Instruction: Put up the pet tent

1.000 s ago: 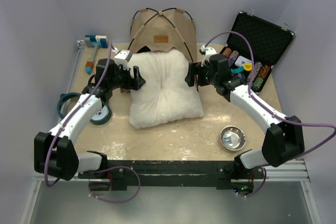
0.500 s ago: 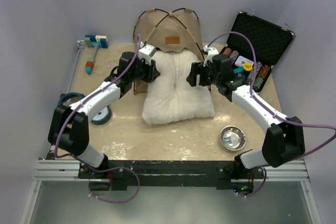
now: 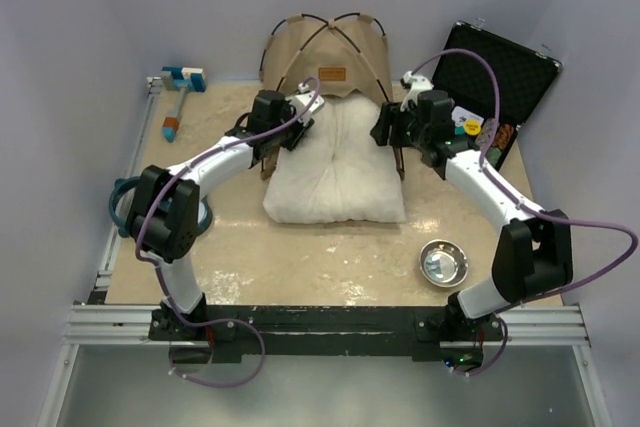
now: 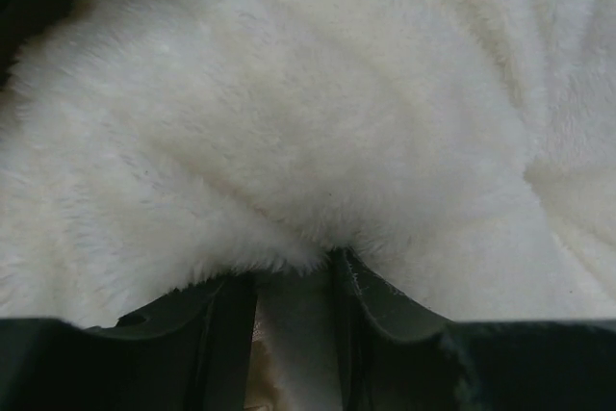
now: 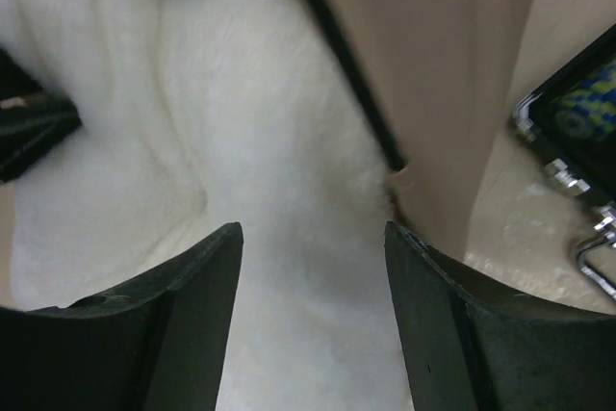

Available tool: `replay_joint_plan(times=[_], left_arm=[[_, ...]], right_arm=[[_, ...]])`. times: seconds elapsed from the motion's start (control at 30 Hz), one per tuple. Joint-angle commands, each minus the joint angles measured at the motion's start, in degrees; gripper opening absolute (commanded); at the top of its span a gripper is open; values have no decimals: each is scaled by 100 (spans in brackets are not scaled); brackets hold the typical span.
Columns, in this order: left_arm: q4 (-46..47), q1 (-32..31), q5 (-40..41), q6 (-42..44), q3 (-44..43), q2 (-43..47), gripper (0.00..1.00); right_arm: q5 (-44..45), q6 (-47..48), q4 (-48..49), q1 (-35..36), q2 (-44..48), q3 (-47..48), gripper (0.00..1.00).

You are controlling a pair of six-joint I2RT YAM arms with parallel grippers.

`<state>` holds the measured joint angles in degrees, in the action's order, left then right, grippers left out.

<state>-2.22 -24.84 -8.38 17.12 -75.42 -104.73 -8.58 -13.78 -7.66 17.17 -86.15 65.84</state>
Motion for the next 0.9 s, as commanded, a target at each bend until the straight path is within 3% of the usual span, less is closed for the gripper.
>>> replay_joint_plan(times=[0.0,0.07,0.2,0.27,0.33,0.37,0.63,0.87], left_arm=[[511,-64,38,1134,36,373,44],[303,-222,589,1101,-375,95,49],[-989,-153,1224,-14,-1790,-943,61],[-817,-22,1051,-366,-1557,-735,70],[-186,136,157,-569,-856,-16,91],[-8,190,-265,-587,-556,301,96],[-104,471,-1358,-745,650,2095,100],[-612,918,-1385,-1544,1116,2860,100]], right_arm=[[111,217,879,-424,-103,780,66],[111,306,942,-434,-244,886,70],[41,332,775,-460,-543,1105,72],[-3,411,495,-530,-500,1194,73],[-108,464,275,-635,-377,1211,75],[-135,481,100,-688,-307,1194,76],[-741,402,-886,-838,536,395,83],[-820,473,-1369,-864,1003,-264,89]])
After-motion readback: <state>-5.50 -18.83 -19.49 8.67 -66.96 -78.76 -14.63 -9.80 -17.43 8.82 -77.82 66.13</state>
